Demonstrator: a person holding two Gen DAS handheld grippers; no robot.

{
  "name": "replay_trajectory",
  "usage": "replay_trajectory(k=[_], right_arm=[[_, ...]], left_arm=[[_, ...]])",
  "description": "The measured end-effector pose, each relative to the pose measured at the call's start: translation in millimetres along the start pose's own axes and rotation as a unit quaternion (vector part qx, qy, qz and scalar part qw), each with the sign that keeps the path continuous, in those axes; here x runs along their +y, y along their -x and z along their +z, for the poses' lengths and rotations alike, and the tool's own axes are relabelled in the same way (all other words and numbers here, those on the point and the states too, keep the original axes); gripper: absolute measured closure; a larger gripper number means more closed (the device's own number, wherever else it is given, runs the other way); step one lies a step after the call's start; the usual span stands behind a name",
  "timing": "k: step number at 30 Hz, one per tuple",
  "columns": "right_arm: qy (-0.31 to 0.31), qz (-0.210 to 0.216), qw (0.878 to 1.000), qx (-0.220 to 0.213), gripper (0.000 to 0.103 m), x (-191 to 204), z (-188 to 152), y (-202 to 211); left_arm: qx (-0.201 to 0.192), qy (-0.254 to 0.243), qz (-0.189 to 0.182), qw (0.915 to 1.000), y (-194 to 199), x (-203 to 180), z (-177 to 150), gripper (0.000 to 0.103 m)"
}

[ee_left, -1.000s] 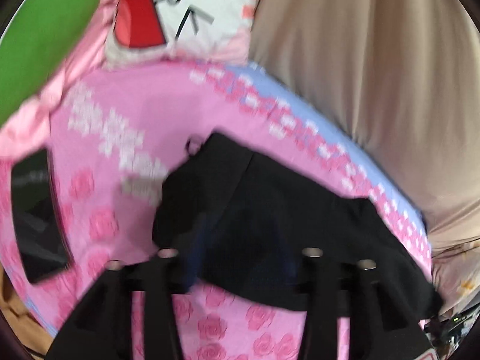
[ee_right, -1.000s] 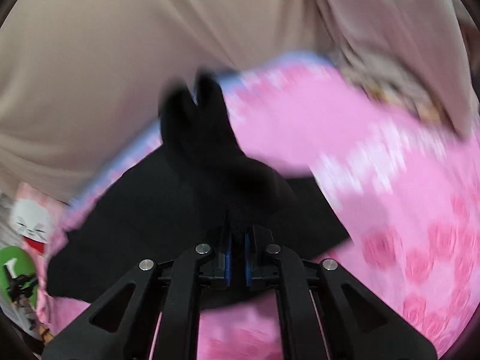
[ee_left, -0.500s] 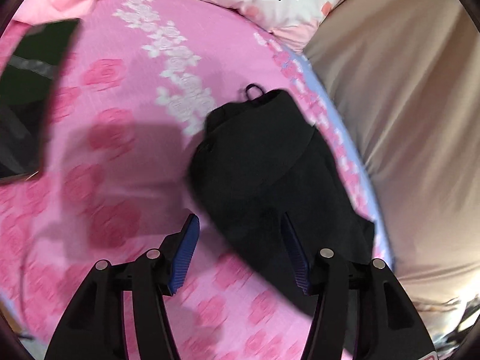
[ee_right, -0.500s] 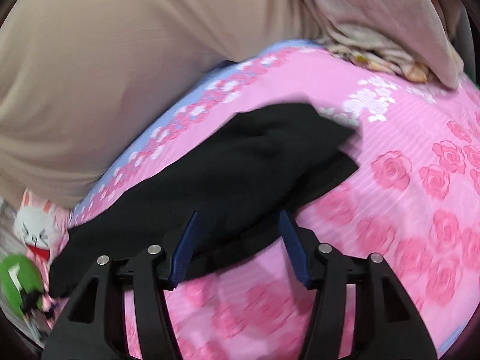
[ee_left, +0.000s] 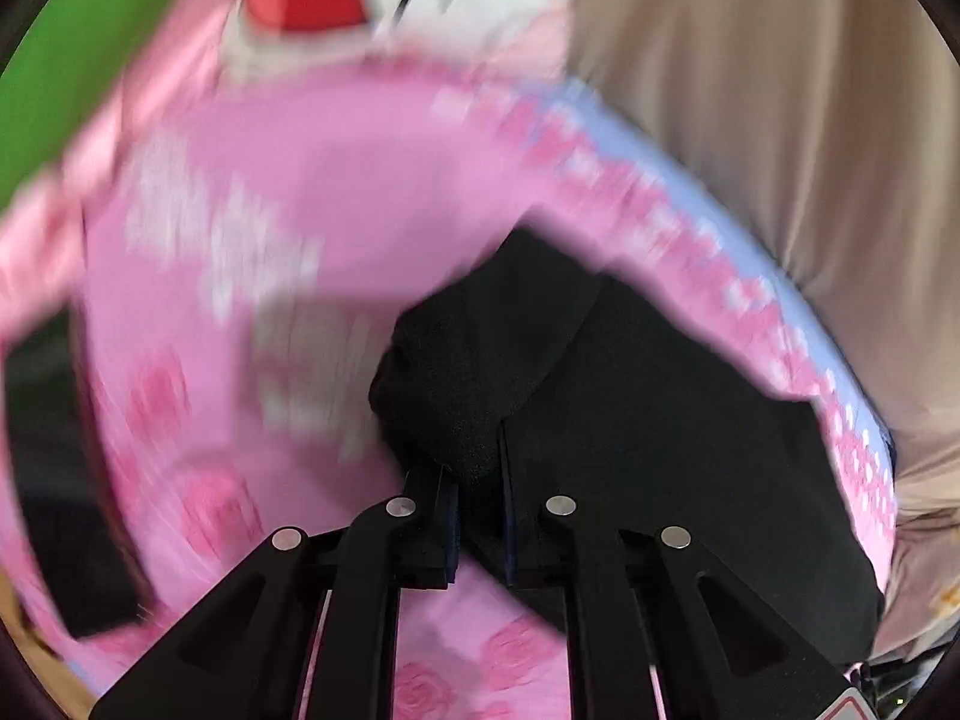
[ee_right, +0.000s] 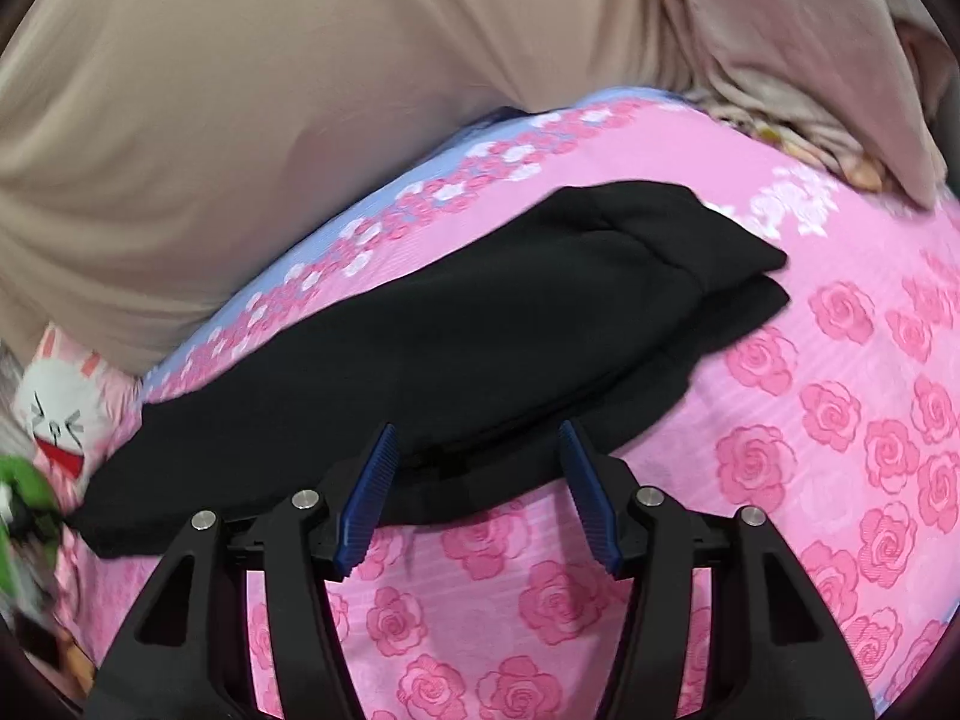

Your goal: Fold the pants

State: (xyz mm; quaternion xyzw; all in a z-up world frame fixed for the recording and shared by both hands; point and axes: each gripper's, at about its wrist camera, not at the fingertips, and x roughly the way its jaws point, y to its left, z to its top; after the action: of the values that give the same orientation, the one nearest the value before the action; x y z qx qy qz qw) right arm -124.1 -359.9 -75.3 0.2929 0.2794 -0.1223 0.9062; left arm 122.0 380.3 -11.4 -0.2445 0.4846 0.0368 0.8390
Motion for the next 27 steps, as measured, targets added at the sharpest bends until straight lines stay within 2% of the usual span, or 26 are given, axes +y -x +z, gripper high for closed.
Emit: replay_trajectory(k=[2, 4, 6, 10, 11, 13, 15, 17, 18, 19, 20, 21, 23, 25, 26, 27], right_arm=[[0.000, -0.007, 1.000, 0.002, 0.047, -2.4, 4.2, 6.5], [0.007, 0.001, 1.000, 0.005, 0.047, 1.7, 6.9, 11.2], [0.001, 0.030, 0.999, 0.017, 0.041, 6.1, 7.8, 11.4], [-0.003, 0.077, 0.996, 0.051, 0.041, 23.0, 1.1, -2.5], [-0.006, 0.095, 0.994, 0.061, 0.041, 28.8, -1.1, -8.6], [-0.001, 0.116, 0.990, 0.080, 0.041, 42.7, -5.1, -21.7], [0.007, 0.124, 0.988, 0.087, 0.041, 53.7, -7.1, -30.8], [0.013, 0.117, 0.988, 0.100, 0.040, 62.9, -8.4, -45.8], [0.017, 0.110, 0.988, 0.104, 0.044, 65.9, -8.7, -54.6], [0.023, 0.106, 0.989, 0.103, 0.053, 67.8, -8.6, -58.2], [0.027, 0.107, 0.988, 0.106, 0.089, 69.0, -8.5, -61.4], [0.025, 0.114, 0.987, 0.112, 0.103, 69.0, -8.6, -62.3], [0.036, 0.121, 0.988, 0.093, 0.103, 73.2, -7.2, -44.0], [0.066, 0.109, 0.989, 0.076, 0.103, 81.4, -10.3, -24.3], [0.067, 0.111, 0.988, 0.077, 0.098, 80.7, -12.0, -17.3], [0.054, 0.117, 0.987, 0.095, 0.081, 76.8, -14.9, -18.1]], left_arm=[[-0.023, 0.009, -0.001, 0.9997, 12.8, 3.9, -14.8, 0.091], [-0.045, 0.016, 0.016, 0.9988, 32.1, -1.2, -25.6, 0.091], [-0.068, 0.010, 0.028, 0.9972, 55.0, -15.5, -33.0, 0.091], [-0.111, -0.055, 0.007, 0.9923, 92.9, -70.8, -61.4, 0.089], [-0.110, -0.071, -0.004, 0.9915, 93.2, -84.6, -65.4, 0.084], [-0.099, -0.103, -0.032, 0.9893, 86.0, -118.0, -78.2, 0.082], [-0.083, -0.146, -0.055, 0.9842, 72.7, -156.2, -96.9, 0.079], [-0.068, -0.175, -0.061, 0.9803, 56.1, -183.4, -112.6, 0.078], [-0.057, -0.186, -0.067, 0.9787, 47.4, -195.0, -120.3, 0.078], [-0.045, -0.192, -0.073, 0.9777, 37.0, -203.6, -125.0, 0.077], [-0.029, -0.198, -0.078, 0.9767, 24.6, -211.7, -130.8, 0.077], [-0.017, -0.199, -0.077, 0.9768, 15.4, -216.3, -135.0, 0.077], [-0.004, -0.197, -0.074, 0.9776, 6.6, -219.3, -141.6, 0.077], [-0.004, -0.206, -0.078, 0.9754, 10.1, -219.1, -149.1, 0.077], [-0.005, -0.212, -0.078, 0.9742, 8.6, -220.1, -152.2, 0.077], [-0.004, -0.217, -0.079, 0.9730, 8.0, -221.2, -153.6, 0.077]])
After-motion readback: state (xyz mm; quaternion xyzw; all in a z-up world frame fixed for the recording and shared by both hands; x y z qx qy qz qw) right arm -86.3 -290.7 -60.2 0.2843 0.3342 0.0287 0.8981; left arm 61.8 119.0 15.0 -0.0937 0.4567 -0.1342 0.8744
